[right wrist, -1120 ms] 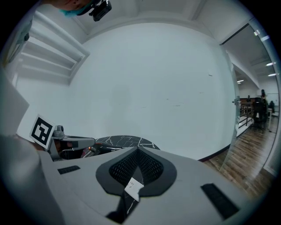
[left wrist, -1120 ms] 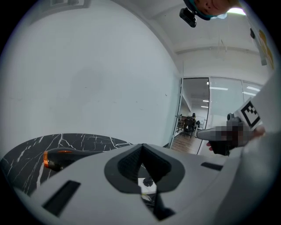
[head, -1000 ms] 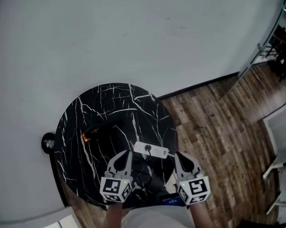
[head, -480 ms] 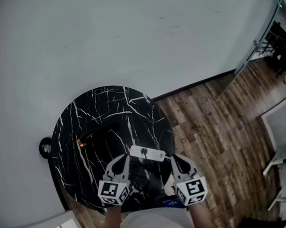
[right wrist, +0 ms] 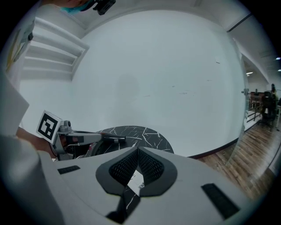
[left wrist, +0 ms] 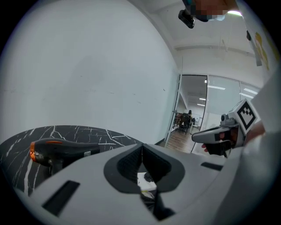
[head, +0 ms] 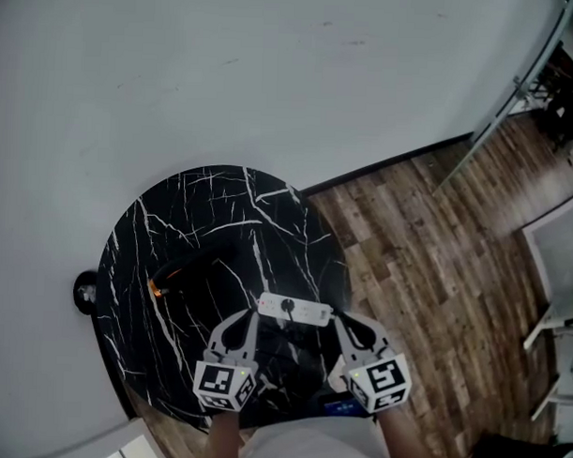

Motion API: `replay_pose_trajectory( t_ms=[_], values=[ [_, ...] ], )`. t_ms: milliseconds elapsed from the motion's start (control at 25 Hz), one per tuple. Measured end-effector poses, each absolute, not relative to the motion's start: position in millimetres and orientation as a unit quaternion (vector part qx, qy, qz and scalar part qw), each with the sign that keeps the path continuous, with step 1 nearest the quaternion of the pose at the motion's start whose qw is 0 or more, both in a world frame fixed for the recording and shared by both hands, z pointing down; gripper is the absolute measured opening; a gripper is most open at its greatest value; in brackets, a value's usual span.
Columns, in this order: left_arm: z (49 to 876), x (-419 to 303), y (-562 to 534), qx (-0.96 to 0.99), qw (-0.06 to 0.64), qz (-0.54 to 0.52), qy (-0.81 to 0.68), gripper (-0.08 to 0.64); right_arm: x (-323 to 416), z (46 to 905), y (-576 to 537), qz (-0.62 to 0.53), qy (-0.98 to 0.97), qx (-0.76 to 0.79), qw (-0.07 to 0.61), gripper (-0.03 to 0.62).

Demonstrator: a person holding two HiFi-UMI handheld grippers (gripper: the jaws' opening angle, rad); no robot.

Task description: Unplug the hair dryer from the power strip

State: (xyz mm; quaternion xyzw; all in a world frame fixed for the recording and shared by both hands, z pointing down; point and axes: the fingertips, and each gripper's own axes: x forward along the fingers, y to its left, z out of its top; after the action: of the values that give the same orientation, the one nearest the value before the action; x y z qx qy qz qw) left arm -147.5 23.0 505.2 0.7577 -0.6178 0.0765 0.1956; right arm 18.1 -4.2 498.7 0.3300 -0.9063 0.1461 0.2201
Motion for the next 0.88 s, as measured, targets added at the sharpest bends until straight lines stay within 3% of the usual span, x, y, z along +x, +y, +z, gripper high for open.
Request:
replay_pose_trajectory(
  t_ms=[320, 640, 880],
  values=[
    [528, -143, 16, 0.771, 0.220, 0.096, -0.591, 0.000, 14, 519, -7, 0.155, -0.903, 0.309, 0.256, -0.002],
    [545, -138, 7, 0.793, 0.176, 0.163, -0.560, 0.004, 6, 533, -15, 0.147, -0.908, 0.280, 0.274, -0.002],
    [566, -130, 3, 0.807, 0.168, 0.214, -0.523, 0.053, -8, 547, -11, 0.136, -0.914, 0.240, 0.299, 0.015]
  ],
)
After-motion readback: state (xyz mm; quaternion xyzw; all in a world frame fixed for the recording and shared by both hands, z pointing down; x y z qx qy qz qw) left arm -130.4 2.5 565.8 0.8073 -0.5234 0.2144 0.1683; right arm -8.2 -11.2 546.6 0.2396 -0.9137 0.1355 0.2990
